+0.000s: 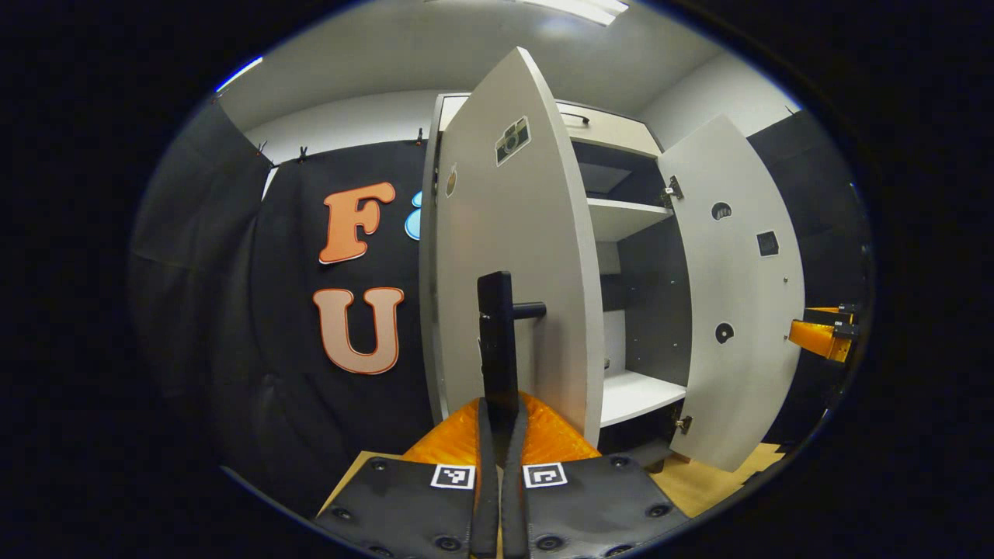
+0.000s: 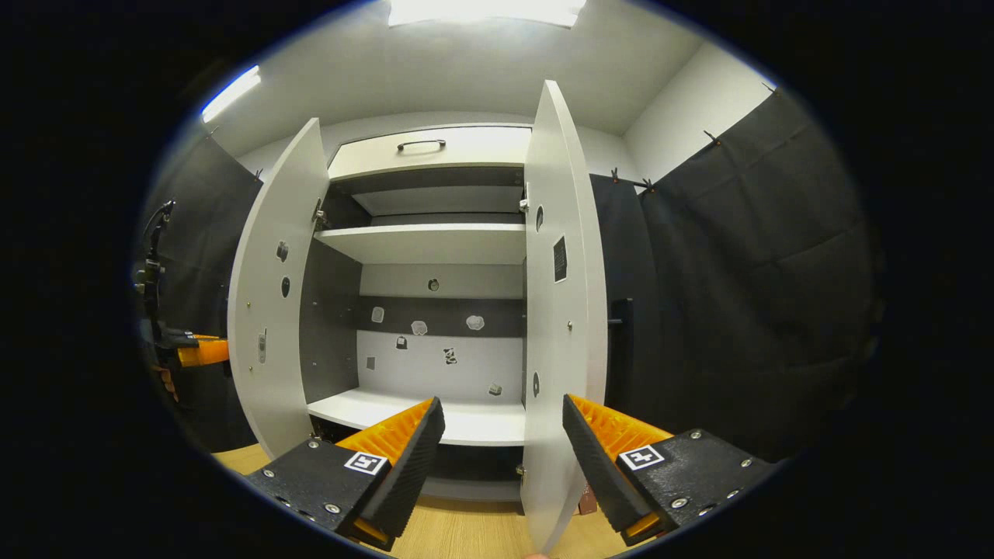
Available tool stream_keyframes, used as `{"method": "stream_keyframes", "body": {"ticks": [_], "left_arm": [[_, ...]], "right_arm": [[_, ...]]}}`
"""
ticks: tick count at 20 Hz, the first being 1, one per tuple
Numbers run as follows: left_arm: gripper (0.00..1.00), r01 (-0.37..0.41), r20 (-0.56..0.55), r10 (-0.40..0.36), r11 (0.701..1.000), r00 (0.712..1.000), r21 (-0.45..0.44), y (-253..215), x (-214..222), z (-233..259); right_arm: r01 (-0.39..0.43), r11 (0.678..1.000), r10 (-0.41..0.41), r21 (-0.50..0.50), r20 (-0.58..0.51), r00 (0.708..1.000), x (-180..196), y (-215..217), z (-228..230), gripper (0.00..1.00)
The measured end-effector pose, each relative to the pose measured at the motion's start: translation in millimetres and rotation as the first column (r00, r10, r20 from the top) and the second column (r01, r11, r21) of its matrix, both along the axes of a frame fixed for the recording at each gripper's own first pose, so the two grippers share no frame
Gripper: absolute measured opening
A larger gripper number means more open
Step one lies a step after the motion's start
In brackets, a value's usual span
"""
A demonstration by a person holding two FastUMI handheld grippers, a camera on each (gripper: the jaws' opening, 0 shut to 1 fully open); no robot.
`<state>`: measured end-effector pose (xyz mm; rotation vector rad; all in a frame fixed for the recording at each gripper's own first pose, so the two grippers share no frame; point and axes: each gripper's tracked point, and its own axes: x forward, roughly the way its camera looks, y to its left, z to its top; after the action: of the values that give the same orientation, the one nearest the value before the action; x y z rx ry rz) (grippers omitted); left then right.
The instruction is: Open the right door of the double-door shoe cabinet with the right hand, and open the left door with the left hand.
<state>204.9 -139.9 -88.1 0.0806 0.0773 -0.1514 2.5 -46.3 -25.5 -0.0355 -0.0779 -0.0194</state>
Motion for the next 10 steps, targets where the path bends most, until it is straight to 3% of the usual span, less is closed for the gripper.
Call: {"method": "stream_keyframes", "body": {"ticks": [4,8,10], "left_arm": [[0.07,-0.087,0.02,0.087,0.995,0.996,0.038,24,0,5],[0.07,-0.142,0.013,0.142,0.99,0.99,0.021,36,-2,4],[0.07,-0.133,0.001,0.133,0.991,0.991,-0.001,33,-4,3]], "right_arm": [[-0.002,1.0,0.002,0.002,-0.003,1.0,4,2,-2,0.93],[-0.013,1.0,0.013,-0.006,-0.005,1.0,8,8,-1,0.93],[-0.018,1.0,0.018,-0.015,-0.007,1.0,10,12,0,0.93]]}}
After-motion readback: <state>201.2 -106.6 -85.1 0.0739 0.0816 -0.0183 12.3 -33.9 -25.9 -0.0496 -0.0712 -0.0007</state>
